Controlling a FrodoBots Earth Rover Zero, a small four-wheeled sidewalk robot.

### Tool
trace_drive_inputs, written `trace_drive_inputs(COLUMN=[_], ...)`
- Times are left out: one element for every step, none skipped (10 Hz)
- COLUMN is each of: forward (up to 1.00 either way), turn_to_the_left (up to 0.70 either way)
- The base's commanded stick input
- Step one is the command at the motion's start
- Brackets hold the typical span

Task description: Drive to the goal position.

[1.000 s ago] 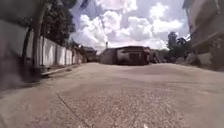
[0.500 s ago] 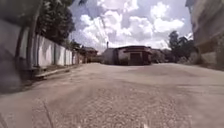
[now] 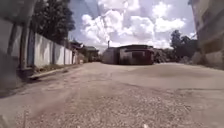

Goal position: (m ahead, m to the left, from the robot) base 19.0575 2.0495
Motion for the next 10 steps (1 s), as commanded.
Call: trace_drive_inputs(forward=[0.85, 0.85, 0.85, 0.85, 0.85, 0.85, 0.85, 0.85, 0.85, 0.85], turn_to_the_left=[0.0, 0.0, 0.0, 0.0, 0.0, 0.0, 0.0, 0.0, 0.0, 0.0])
